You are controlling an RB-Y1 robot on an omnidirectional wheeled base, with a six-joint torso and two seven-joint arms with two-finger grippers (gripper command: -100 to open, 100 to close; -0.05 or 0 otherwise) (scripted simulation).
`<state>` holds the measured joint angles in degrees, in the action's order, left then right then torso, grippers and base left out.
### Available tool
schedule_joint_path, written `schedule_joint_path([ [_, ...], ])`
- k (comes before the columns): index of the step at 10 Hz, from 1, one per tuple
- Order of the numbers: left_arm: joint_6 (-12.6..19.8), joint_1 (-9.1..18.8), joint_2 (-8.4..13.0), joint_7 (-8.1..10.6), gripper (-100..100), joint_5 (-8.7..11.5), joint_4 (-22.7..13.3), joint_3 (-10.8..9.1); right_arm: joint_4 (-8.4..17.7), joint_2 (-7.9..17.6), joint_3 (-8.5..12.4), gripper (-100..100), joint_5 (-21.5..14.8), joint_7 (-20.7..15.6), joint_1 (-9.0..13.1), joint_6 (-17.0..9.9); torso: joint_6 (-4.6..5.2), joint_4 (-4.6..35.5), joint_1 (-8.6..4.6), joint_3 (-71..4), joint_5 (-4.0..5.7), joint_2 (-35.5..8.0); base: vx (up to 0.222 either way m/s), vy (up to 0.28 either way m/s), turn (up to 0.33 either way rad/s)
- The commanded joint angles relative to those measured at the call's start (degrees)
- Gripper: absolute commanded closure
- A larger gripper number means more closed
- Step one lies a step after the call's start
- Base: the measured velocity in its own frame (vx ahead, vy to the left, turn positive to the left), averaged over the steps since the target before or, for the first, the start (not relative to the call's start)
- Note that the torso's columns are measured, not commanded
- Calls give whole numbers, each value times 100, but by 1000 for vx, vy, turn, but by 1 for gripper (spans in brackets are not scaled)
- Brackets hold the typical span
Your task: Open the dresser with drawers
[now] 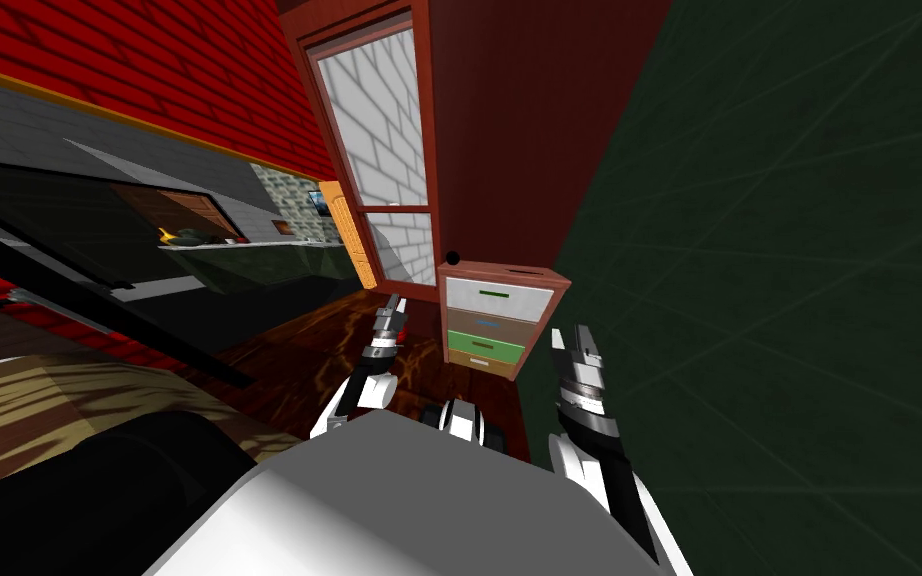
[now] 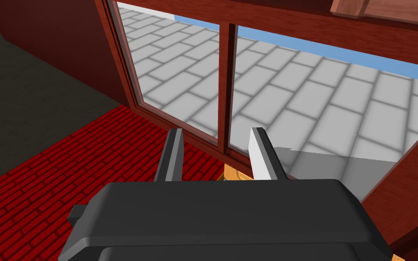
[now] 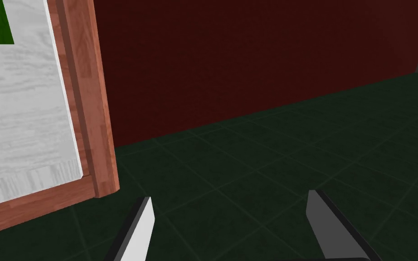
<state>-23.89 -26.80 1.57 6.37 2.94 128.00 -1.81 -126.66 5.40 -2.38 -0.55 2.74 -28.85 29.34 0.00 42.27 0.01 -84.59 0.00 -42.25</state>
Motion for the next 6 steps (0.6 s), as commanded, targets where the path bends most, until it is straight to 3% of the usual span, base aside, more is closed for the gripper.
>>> schedule_joint_path([
  [1, 0, 0, 0, 0, 0, 0, 0, 0, 17, 285, -156, -100, 458, 355, 80, 108, 0, 1, 0, 1, 0, -2, 30, -9, 57],
  [6, 0, 0, 0, 0, 0, 0, 0, 0, 26, 486, -378, -100, 1213, 847, 175, 278, 1, 1, -2, 1, 0, -3, 25, -7, 36],
])
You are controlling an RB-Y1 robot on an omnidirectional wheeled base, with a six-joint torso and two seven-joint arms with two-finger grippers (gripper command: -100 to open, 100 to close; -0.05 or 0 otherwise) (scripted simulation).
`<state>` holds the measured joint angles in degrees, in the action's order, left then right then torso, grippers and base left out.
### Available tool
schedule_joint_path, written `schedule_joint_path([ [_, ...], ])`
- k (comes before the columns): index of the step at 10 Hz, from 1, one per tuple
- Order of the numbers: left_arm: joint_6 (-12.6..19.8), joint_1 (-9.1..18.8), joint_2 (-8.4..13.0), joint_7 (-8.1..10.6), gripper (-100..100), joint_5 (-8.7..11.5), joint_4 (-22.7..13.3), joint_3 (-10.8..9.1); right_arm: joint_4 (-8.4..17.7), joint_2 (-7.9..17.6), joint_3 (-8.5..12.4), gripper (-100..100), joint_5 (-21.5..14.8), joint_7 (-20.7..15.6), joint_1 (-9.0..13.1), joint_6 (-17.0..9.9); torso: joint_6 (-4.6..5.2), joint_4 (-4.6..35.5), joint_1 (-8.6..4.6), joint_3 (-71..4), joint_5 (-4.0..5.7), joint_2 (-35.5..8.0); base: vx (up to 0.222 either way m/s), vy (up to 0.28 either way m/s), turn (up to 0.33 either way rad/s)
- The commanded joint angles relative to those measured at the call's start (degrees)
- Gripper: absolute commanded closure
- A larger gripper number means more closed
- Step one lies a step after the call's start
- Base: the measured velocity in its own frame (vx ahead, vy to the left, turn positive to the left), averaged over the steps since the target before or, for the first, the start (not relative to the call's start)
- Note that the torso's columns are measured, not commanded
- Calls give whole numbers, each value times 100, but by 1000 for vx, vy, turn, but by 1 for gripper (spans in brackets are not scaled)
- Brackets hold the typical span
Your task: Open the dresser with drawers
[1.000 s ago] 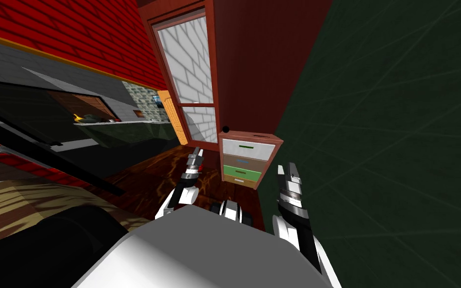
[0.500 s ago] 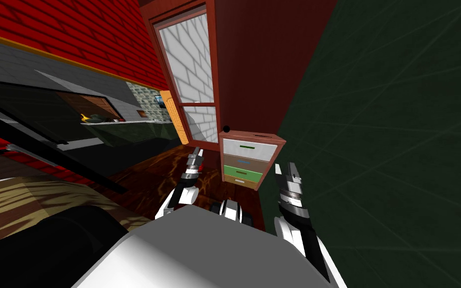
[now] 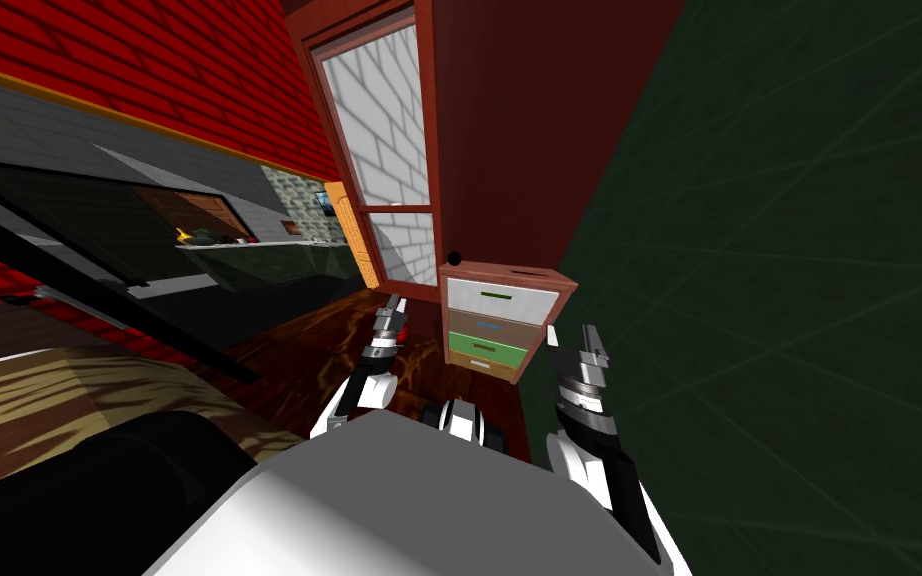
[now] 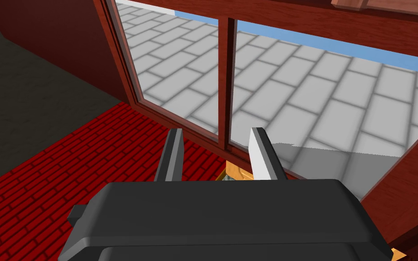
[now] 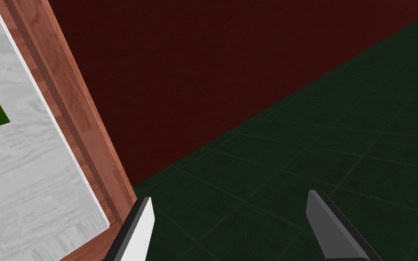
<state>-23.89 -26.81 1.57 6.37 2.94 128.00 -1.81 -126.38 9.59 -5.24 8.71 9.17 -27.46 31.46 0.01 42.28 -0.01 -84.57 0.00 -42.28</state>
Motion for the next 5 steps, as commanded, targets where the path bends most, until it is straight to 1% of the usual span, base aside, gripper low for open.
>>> schedule_joint_path([
  [1, 0, 0, 0, 0, 0, 0, 0, 0, -3, 67, -92, -100, 334, 204, 36, 66, -1, 0, 0, 0, 0, 0, 19, -6, 24],
  [2, 0, 0, 0, 0, 0, 0, 0, 0, -1, 111, -174, -100, 561, 387, 71, 129, 0, 1, 2, 2, 0, -2, 20, -3, 43],
  [3, 0, 0, 0, 0, 0, 0, 0, 0, -1, 111, -174, -100, 610, 387, 71, 129, -1, 1, 3, 2, -1, -2, 19, -5, 22],
  [4, 0, 0, 0, 0, 0, 0, 0, 0, 2, 144, -261, -100, 838, 577, 108, 194, 0, 1, 1, 1, 0, -2, 25, -6, 44],
  [5, 0, 0, 0, 0, 0, 0, 0, 0, 2, 144, -261, -100, 896, 577, 108, 194, -1, 0, 1, 0, 0, 1, 21, -5, 26],
])
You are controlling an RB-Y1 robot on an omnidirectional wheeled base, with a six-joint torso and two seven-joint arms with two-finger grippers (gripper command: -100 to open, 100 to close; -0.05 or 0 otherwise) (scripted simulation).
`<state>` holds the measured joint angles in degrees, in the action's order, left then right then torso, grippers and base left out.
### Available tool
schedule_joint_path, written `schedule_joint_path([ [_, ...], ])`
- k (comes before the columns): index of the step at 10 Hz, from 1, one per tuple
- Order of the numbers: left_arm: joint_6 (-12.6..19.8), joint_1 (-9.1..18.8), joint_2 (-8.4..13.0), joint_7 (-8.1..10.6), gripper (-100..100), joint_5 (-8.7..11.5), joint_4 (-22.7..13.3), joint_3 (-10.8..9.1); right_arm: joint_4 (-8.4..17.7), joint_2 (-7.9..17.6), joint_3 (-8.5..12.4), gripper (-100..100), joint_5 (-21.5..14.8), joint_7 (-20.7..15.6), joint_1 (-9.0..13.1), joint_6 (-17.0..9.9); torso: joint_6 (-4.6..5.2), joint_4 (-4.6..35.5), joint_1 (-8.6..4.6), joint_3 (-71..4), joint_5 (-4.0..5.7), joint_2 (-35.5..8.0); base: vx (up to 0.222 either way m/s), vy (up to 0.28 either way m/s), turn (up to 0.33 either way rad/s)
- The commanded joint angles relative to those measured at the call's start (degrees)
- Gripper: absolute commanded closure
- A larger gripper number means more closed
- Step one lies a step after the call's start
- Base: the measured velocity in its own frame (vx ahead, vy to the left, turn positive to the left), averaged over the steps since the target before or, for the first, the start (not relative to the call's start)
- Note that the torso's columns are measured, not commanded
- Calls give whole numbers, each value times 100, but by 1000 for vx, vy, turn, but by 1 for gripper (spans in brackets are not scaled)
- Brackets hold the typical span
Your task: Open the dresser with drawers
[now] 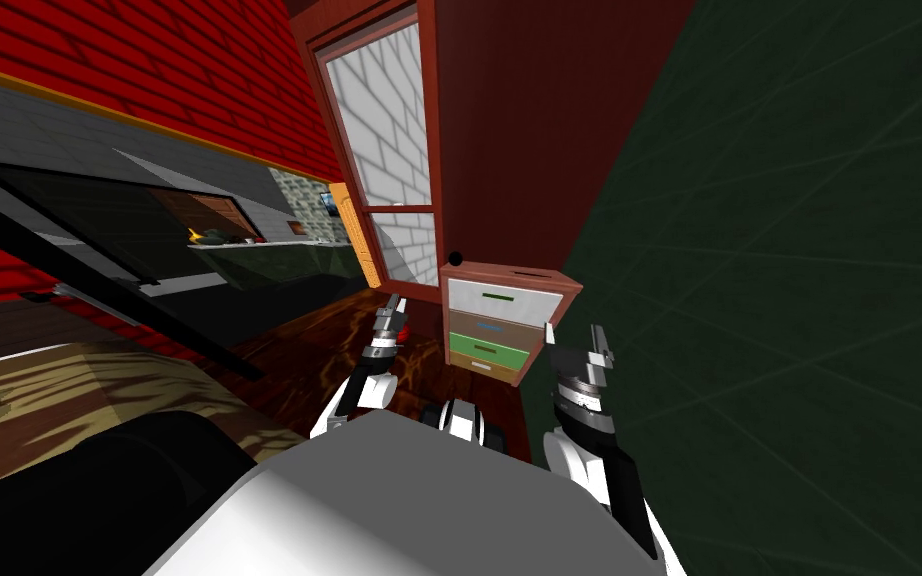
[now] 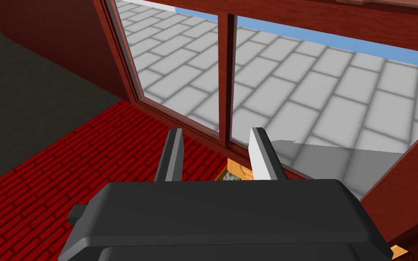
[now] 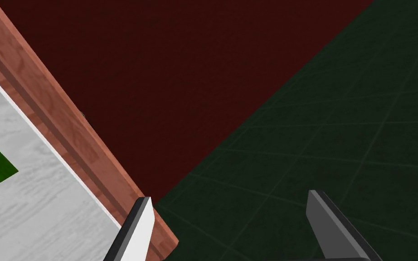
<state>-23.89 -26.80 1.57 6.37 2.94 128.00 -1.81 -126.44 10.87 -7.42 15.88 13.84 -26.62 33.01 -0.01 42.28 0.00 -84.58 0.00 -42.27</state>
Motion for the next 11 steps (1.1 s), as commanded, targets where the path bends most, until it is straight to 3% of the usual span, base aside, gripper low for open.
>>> schedule_joint_path([
  [1, 0, 0, 0, 0, 0, 0, 0, 0, 11, 41, -133, -100, 402, 309, 63, 105, 1, 0, 0, 0, 0, -1, 26, -10, 49],
  [6, 0, 0, 0, 0, 0, 0, 0, 0, 21, 68, -325, -100, 1106, 726, 147, 241, 0, 0, 2, 1, -1, -1, 26, -5, 36],
  [11, 0, 0, 0, 0, 0, 0, 0, 0, 55, 66, -641, -100, 1955, 1399, 293, 444, 1, 0, -1, 1, 0, -2, 30, -4, 46],
])
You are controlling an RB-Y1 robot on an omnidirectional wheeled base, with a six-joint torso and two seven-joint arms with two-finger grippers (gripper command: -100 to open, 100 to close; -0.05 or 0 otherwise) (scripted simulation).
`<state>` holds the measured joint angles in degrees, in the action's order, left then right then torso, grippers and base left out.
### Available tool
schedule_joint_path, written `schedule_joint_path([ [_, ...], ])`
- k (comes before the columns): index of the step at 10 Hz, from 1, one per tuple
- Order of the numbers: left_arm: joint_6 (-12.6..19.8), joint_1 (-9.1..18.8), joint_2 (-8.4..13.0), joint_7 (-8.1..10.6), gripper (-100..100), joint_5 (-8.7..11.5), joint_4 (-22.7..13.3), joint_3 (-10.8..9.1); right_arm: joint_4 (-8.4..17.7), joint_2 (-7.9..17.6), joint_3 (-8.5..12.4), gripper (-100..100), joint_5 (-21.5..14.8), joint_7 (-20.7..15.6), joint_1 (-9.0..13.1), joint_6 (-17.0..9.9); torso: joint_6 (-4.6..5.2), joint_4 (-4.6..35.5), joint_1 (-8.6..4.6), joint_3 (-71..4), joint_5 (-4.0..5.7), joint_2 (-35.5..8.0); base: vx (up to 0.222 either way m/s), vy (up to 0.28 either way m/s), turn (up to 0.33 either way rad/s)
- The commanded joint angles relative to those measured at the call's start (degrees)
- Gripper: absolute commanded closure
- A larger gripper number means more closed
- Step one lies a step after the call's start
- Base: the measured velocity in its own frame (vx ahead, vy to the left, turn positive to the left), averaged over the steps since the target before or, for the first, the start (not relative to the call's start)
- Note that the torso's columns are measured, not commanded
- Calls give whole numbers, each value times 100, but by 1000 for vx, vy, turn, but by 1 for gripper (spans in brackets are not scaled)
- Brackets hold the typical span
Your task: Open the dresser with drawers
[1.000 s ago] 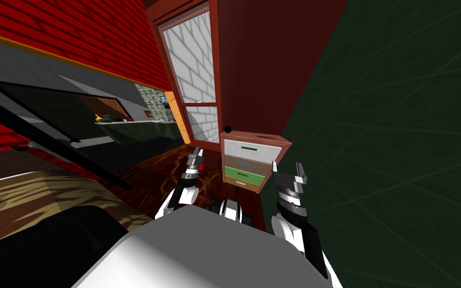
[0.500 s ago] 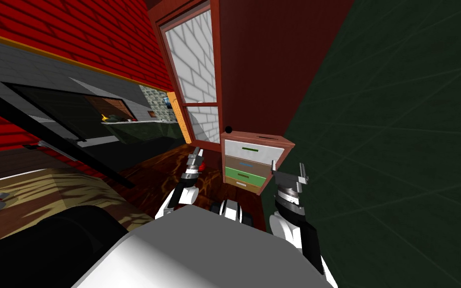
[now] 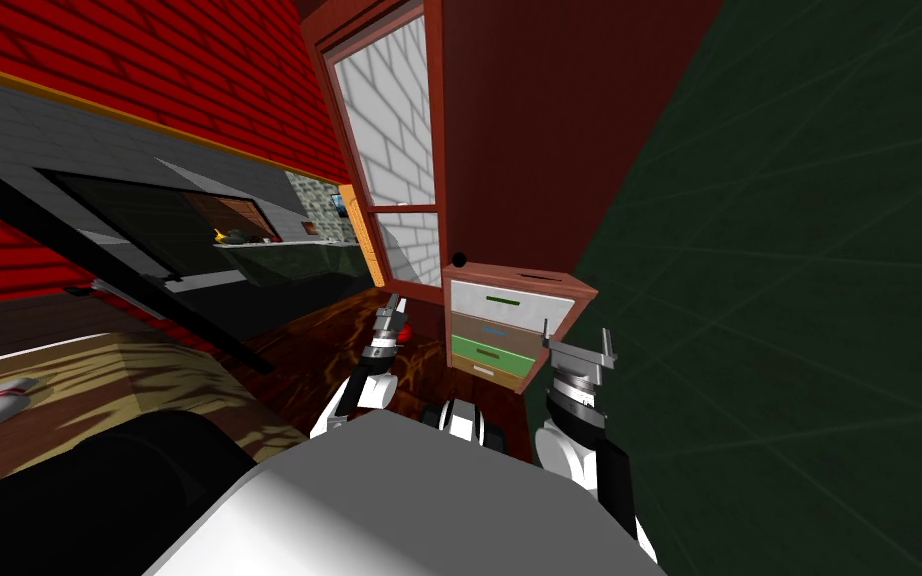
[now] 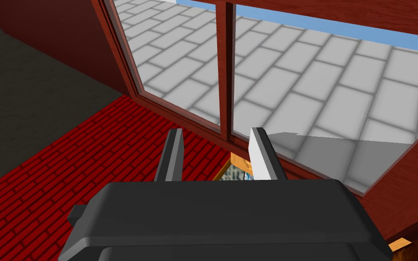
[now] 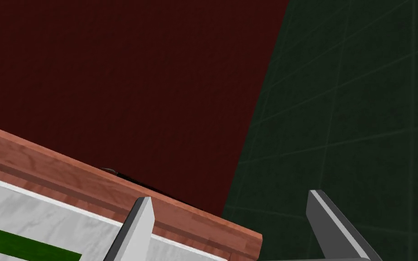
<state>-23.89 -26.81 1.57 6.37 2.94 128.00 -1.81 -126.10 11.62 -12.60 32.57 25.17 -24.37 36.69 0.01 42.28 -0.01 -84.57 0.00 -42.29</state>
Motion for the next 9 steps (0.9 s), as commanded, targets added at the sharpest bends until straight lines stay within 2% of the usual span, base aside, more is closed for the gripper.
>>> schedule_joint_path([
  [1, 0, 0, 0, 0, 0, 0, 0, 0, 22, -9, -122, -100, 445, 266, 68, 75, -2, 0, -1, 0, 0, 1, 29, -5, 31],
  [2, 0, 0, 0, 0, 0, 0, 0, 0, 38, -18, -234, -100, 630, 499, 122, 141, 0, 0, 1, 0, 0, 0, 37, 0, 52],
  [3, 0, 0, 0, 0, 0, 0, 0, 0, 38, -18, -234, -100, 793, 499, 122, 141, -1, 0, 3, -1, -1, 3, 31, 0, 30],
  [4, 0, 0, 0, 0, 0, 0, 0, 0, 55, -30, -348, -100, 972, 736, 177, 204, 0, 0, 3, 0, -1, 0, 41, 1, 60],
  [5, 0, 0, 0, 0, 0, 0, 0, 0, 55, -30, -348, -100, 1145, 736, 177, 204, -1, 0, 2, -1, 0, 3, 34, 1, 29],
  [6, 0, 0, 0, 0, 0, 0, 0, 0, 76, -45, -463, -100, 1326, 973, 235, 265, 0, 0, 1, 0, 0, 0, 37, -1, 56],
  [7, 0, 0, 0, 0, 0, 0, 0, 0, 76, -45, -463, -100, 1498, 973, 235, 265, -1, 0, 1, 0, 0, 1, 31, 1, 34],
  [8, 0, 0, 0, 0, 0, 0, 0, 0, 99, -63, -580, -100, 1669, 1210, 294, 323, 0, 0, 1, 1, 0, -1, 38, 4, 67],
  [9, 0, 0, 0, 0, 0, 0, 0, 0, 99, -63, -580, -100, 1843, 1210, 294, 323, -1, 0, 2, 0, -1, 1, 37, 4, 31],
])
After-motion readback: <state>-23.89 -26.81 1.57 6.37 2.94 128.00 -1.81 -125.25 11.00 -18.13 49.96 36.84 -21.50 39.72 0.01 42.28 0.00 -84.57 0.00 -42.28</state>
